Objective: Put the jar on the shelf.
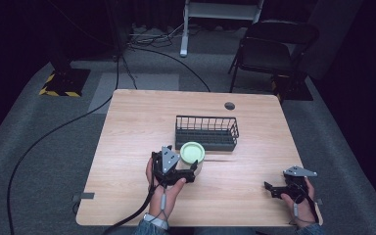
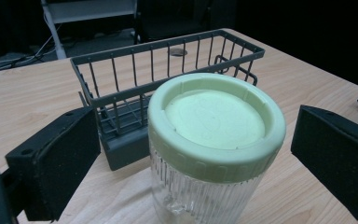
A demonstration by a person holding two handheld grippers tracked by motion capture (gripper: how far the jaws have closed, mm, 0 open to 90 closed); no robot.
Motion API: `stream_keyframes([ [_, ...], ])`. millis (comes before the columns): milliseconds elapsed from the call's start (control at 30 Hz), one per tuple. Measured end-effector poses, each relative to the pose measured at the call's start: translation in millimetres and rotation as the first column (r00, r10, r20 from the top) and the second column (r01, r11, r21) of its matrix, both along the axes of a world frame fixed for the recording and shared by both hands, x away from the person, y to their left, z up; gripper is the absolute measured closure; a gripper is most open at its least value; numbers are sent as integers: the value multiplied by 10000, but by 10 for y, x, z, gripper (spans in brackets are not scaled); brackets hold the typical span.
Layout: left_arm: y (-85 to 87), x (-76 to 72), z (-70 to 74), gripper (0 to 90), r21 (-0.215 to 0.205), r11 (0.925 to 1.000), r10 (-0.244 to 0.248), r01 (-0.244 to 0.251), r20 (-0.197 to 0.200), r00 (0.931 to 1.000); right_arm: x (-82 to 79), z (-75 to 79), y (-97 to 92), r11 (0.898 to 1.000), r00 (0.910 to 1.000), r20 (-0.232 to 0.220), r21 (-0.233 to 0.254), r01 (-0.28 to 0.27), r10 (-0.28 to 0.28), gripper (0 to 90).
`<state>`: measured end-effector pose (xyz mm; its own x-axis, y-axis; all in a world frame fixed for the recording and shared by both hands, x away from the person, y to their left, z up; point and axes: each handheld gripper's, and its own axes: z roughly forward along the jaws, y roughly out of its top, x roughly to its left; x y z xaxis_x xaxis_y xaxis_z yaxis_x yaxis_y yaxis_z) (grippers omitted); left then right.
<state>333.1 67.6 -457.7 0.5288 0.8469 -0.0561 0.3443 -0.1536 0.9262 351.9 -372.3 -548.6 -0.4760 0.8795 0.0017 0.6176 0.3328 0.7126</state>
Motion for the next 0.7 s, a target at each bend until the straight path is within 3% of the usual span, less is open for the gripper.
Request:
stream_keyframes([
  [333,-80,45,-74,8,299,9995,60,-58,-79,10000,-1,0,0,10000,10000,1,-1,-4,4,8],
  [700,-176,102,-176,7,299,9996,30,-22,-291,9996,-1,0,0,10000,10000,1,0,-16,16,8],
])
